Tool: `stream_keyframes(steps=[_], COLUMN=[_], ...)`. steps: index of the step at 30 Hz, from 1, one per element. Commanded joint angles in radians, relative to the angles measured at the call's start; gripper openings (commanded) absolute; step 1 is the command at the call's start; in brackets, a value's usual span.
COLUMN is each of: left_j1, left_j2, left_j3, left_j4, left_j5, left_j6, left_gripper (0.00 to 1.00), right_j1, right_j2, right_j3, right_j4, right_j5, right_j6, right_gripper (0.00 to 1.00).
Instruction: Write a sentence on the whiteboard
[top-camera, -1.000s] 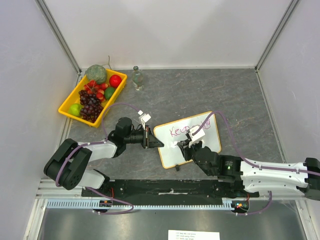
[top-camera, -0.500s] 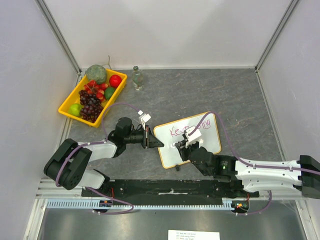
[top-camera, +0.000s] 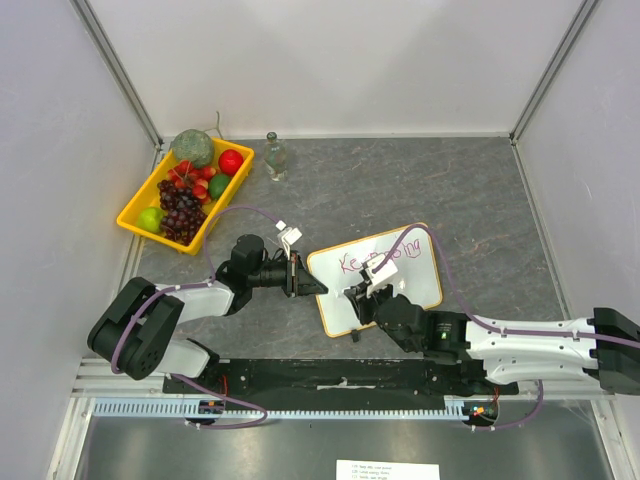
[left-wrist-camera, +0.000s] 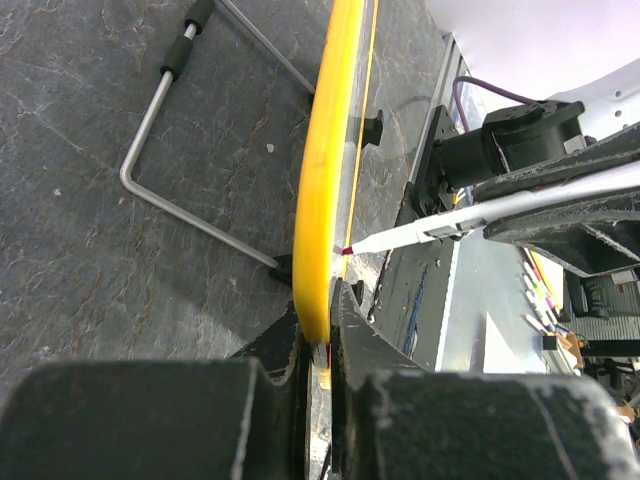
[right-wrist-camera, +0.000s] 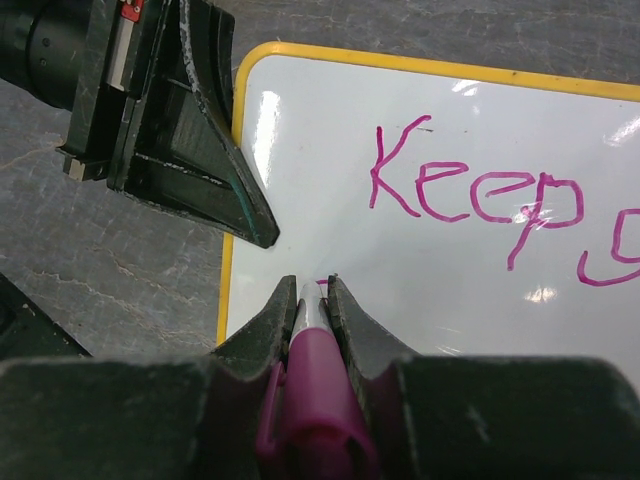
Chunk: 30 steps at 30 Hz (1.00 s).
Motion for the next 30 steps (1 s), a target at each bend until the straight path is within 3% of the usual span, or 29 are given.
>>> stream_keyframes(steps=[1,13,30], left_j1=[-0.003,-0.001,-0.001], left_j2=[0.011,0.010,0.010], left_j3=[-0.013,-0.013,-0.013], left_j4=[-0.093,-0.092,-0.093], left_j5=[-0.116,-0.116,-0.117], left_j6=[0.137,0.137,0.137], left_gripper=[0.02,0.02,0.02], right_j1=[0.004,0.004,0.006], right_j2=[0.021,-0.029,-0.074], right_j3=[-0.010,-0.035,-0.058], right_j4=[0.007,-0.075,-0.124], right_j5=[-0.007,0.064,0.035], right_j6=[0.023,0.050,0.058], right_gripper=[0.00,0.00,0.00])
